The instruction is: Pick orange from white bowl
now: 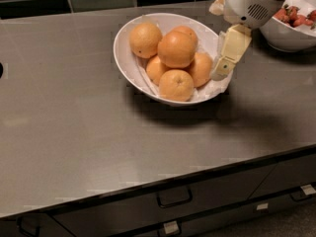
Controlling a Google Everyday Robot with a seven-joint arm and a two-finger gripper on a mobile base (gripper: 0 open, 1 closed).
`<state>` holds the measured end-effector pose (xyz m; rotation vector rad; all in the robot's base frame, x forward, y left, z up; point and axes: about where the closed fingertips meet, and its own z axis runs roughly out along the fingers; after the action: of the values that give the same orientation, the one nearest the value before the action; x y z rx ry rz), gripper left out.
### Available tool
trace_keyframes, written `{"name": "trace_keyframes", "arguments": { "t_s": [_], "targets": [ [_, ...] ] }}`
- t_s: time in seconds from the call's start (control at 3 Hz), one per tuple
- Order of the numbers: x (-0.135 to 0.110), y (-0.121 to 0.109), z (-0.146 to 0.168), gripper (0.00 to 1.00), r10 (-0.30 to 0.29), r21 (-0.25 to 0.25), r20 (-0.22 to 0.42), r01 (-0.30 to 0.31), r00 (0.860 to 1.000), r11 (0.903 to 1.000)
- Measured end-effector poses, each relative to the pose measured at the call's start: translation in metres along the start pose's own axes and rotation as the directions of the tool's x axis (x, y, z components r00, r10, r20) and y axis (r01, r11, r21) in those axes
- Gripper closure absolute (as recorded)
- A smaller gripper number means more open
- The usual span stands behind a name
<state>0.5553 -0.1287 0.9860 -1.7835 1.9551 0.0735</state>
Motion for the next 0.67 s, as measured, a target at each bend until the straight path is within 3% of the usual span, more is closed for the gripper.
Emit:
{"name": "trace_keyframes", "arguments": {
  "t_s": [0.67],
  "targets": [
    [-0.027, -0.017, 0.037, 0.00, -0.038, -0.072, 0.068, 0.043, 0.997, 0.9965]
  ]
}}
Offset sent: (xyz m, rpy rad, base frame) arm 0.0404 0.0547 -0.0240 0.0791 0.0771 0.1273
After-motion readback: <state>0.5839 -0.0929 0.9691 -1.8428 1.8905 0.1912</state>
